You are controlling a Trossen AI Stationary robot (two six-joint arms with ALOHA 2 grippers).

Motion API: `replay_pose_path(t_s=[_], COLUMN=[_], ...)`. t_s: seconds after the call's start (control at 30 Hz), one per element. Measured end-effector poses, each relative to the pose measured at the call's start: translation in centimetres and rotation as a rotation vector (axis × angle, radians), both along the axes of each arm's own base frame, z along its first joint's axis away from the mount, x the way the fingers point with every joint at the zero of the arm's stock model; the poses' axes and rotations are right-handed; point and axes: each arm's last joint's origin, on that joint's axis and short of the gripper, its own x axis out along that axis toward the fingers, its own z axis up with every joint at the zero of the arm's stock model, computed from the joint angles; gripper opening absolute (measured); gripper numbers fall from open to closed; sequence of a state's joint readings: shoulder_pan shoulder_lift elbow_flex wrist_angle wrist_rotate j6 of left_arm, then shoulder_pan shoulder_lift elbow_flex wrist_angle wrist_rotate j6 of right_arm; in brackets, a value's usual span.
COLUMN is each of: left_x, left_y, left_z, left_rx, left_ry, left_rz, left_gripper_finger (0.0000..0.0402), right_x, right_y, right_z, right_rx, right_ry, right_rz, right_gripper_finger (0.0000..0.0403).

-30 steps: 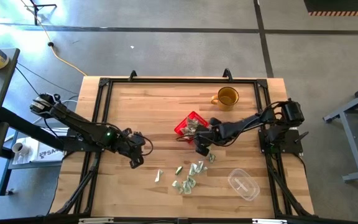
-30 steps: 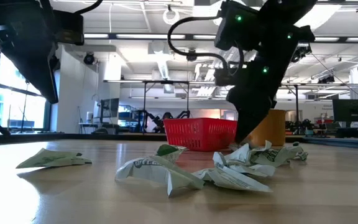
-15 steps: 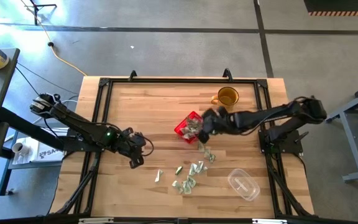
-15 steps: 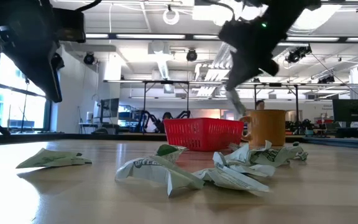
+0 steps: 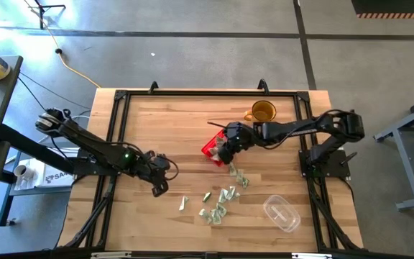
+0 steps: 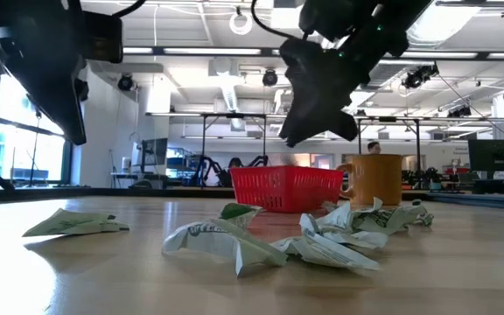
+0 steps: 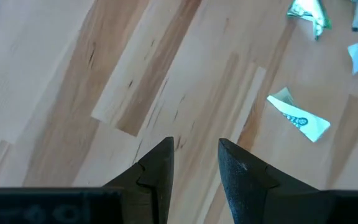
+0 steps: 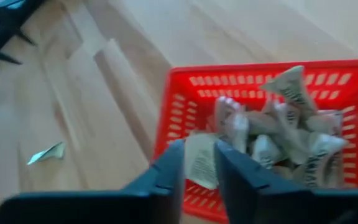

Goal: Pick and place items into bin
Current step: Put the white stevia packet into the red bin

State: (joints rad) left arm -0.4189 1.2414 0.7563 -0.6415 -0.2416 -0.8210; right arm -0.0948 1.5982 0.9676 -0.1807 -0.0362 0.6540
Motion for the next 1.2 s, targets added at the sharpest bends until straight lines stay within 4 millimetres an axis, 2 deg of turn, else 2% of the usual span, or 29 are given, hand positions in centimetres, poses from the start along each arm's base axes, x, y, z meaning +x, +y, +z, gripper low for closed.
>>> replay_pose_path(t_s=[0.13, 0.27, 0.4, 0.57, 0.8, 1.0, 1.2], left_x=[0.6, 2.0, 3.6, 5.0, 7.3, 7.8, 8.0], left_y=[-0.3, -1.1, -2.0, -2.8, -5.0, -6.6, -6.7], left_z=[-0.7, -1.9, -3.4, -4.7, -4.9, -6.3, -6.9], left_rx=[-0.047, -0.185, -0.324, -0.378, -0.360, -0.312, -0.272], left_ry=[0.004, 0.010, 0.002, 0.035, 0.090, 0.137, 0.113], left_rz=[0.083, 0.164, 0.272, 0.367, 0.341, 0.344, 0.348], left_gripper_finger=[0.0159, 0.0159, 0.0159, 0.0159, 0.0159, 0.0159, 0.0159], right_x=[-0.1, -0.8, -2.1, -3.7, -4.9, -5.8, -6.3], right_y=[0.8, 1.8, 3.3, 5.1, 8.5, 11.1, 12.3], right_z=[0.5, 1.1, 1.8, 2.7, 3.1, 2.6, 2.5], right_rx=[0.005, -0.015, -0.088, -0.113, -0.075, -0.049, -0.027], right_ry=[-0.016, 0.009, 0.071, 0.102, 0.092, 0.100, 0.105], right_rz=[0.004, -0.024, -0.057, -0.102, -0.174, -0.232, -0.229], right_gripper_finger=[0.0157, 0.0244, 0.0298, 0.0309, 0.0309, 0.0309, 0.0309])
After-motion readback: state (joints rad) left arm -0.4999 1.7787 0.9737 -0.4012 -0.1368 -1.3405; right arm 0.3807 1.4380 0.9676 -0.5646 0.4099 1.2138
